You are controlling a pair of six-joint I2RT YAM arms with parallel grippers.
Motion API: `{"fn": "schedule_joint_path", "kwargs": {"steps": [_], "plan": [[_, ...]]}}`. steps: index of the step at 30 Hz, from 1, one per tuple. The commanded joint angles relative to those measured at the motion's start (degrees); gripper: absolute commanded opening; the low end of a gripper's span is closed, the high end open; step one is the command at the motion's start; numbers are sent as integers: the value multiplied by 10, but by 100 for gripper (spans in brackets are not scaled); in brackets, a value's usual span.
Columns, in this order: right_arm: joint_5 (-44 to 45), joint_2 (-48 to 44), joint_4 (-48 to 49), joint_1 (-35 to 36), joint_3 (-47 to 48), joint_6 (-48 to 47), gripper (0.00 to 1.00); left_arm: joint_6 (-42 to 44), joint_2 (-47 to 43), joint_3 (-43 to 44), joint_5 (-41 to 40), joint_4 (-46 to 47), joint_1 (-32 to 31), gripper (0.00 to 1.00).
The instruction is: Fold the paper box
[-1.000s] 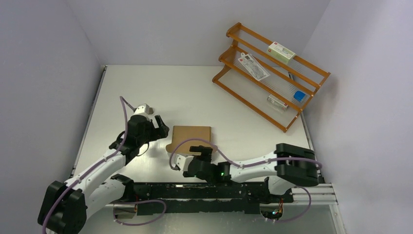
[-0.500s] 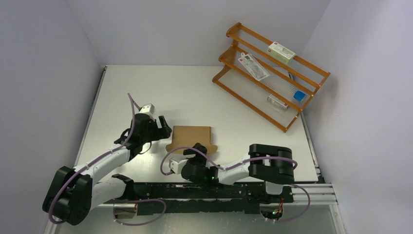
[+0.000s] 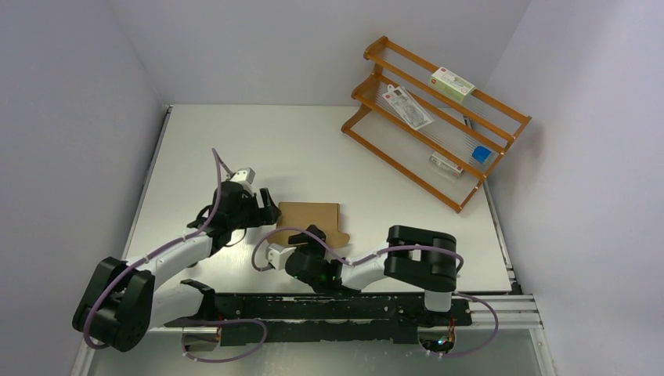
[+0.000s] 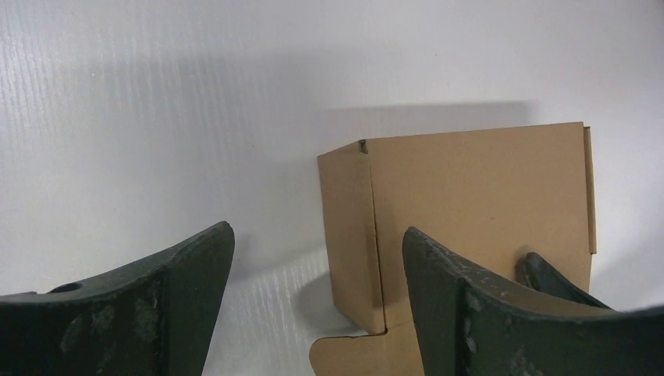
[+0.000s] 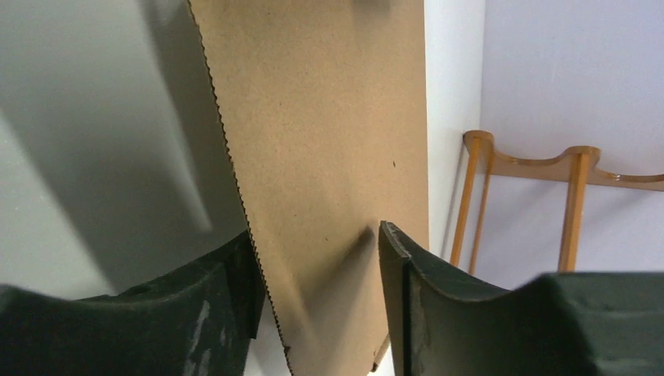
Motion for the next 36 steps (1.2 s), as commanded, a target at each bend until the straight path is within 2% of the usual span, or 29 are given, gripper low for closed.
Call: {"fn": "schedule_joint_path", "kwargs": {"steps": [1,3,5,10,16,23,29,36], "plan": [[-18,5,-15,-8,21,13,51,8,-18,19,12,14,5,83],[-25,-2,-25,-13,24,21,39,4,-35,18,1,8,5,83],[-41,-13,-46,-21,31,37,34,-1,-54,16,-9,3,5,84],[-97,-48,-122,-54,63,89,32,-9,-102,19,-20,-19,5,84],[-175,-84,-208,-100,92,143,23,-36,-171,15,-64,-51,5,87],[-248,-108,-247,-134,106,184,19,-48,-212,17,-92,-82,5,87],[-344,-140,-285,-184,129,234,15,-47,-249,36,-97,-118,5,87],[-390,-148,-303,-202,128,268,13,-75,-250,3,-86,-98,5,87]]}}
